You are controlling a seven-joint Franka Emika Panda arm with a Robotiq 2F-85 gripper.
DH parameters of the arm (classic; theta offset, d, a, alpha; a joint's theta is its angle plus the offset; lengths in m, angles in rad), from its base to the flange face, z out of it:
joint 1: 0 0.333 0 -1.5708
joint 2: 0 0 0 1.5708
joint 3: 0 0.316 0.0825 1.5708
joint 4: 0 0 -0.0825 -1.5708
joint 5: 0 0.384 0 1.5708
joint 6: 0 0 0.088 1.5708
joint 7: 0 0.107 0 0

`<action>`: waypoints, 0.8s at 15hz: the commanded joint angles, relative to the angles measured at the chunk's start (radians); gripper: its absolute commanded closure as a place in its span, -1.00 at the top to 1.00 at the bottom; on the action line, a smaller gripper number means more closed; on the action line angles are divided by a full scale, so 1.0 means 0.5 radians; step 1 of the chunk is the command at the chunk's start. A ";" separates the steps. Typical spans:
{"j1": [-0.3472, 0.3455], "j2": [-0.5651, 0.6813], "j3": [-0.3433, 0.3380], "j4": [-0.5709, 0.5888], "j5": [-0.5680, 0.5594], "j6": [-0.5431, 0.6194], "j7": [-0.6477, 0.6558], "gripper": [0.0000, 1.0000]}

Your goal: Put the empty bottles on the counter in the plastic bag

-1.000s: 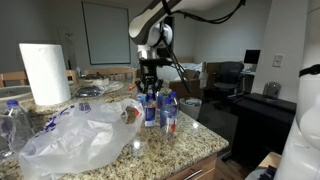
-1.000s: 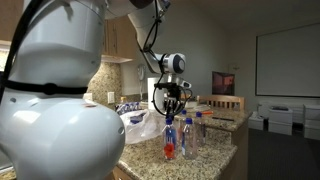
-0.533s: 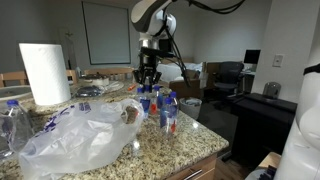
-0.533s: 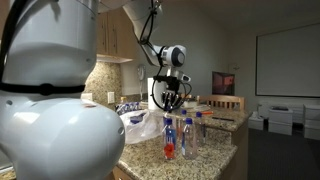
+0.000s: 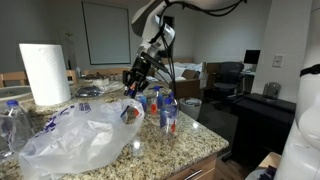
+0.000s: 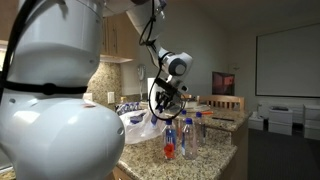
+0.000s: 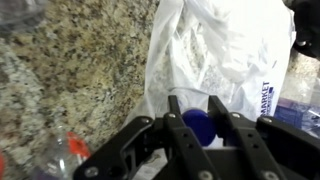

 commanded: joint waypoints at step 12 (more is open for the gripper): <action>-0.063 0.817 0.271 0.551 0.763 -0.709 -0.982 -0.74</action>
